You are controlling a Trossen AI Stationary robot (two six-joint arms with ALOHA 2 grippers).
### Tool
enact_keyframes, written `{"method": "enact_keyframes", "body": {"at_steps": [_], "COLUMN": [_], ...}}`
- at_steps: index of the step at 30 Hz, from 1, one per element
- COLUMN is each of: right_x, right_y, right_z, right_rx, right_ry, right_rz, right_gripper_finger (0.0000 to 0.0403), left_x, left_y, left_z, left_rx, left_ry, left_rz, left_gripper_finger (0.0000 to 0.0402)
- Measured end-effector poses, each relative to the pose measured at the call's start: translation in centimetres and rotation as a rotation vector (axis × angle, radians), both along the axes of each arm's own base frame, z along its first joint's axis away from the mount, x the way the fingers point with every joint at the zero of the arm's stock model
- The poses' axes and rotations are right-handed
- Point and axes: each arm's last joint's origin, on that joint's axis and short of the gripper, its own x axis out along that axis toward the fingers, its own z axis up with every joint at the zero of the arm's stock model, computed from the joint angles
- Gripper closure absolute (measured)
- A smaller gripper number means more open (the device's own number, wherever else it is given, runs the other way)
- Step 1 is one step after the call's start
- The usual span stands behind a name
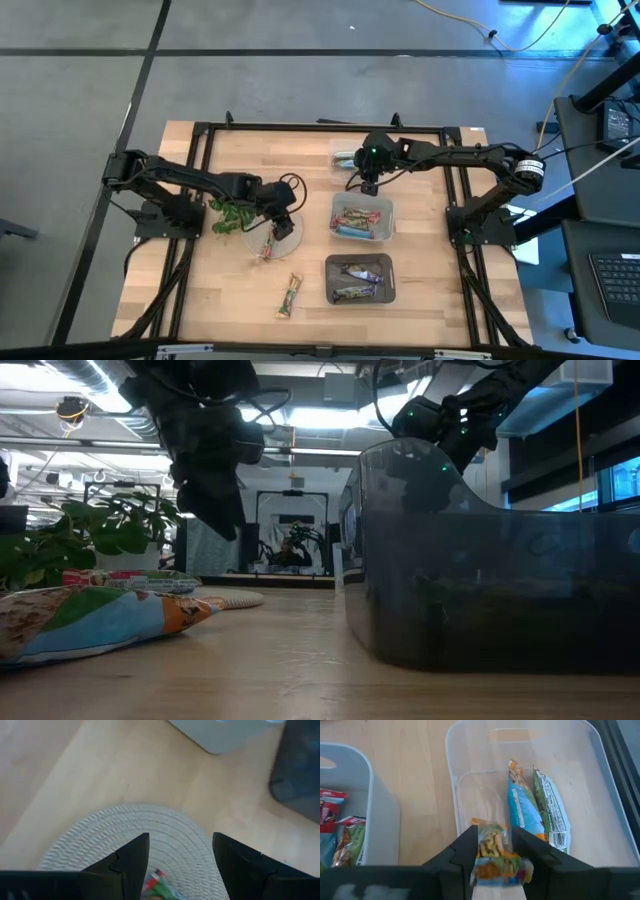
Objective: Pick and place Granola Bars by type
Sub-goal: Put the yellow granola bar into the transparent bin, then put the red granola bar into the gray bin
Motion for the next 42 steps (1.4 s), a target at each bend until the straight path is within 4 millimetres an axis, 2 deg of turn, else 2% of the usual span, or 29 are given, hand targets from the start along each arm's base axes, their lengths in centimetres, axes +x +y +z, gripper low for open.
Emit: {"method": "enact_keyframes", "body": {"at_steps": [7, 12, 17, 20, 23, 27, 30, 35, 42], "right_x": [0.0, -0.4, -0.7, -0.7, -0.7, -0.7, -0.6, -0.5, -0.4], "right_y": [0.0, -0.4, -0.6, -0.6, -0.6, -0.6, -0.7, -0.7, -0.6], "right_z": [0.0, -0.1, -0.1, -0.1, -0.1, -0.1, -0.1, 0.0, 0.0], "right_rx": [-0.001, -0.095, -0.188, -0.190, -0.190, -0.190, -0.191, -0.174, -0.138], "right_ry": [0.000, 0.066, 0.125, 0.126, 0.125, 0.124, 0.115, 0.083, 0.069], "right_rz": [-0.012, -0.129, -0.207, -0.208, -0.208, -0.208, -0.212, -0.247, -0.220], "right_gripper_finger": [0.0234, 0.0214, 0.0211, 0.0213, 0.0214, 0.0214, 0.0214, 0.0214, 0.0215], "left_x": [0.0, -0.1, -0.3, -0.6, -1.3, -2.2, -2.3, -2.0, -1.5], "left_y": [-1.6, -2.2, -2.6, -2.9, -3.5, -4.2, -4.6, -5.2, -5.4], "left_z": [0.0, 0.0, -0.1, -0.3, -0.6, -1.0, -1.0, -1.3, -3.3], "left_rx": [-0.002, 0.000, -0.039, -0.133, -0.157, -0.118, -0.061, -0.031, -0.026], "left_ry": [0.000, 0.002, 0.027, 0.076, 0.149, 0.225, 0.216, 0.197, 0.277], "left_rz": [-0.058, -0.083, -0.073, 0.002, 0.073, 0.184, 0.239, 0.237, 0.235], "left_gripper_finger": [0.0192, 0.0192, 0.0192, 0.0192, 0.0192, 0.0192, 0.0192, 0.0192, 0.0192]}}
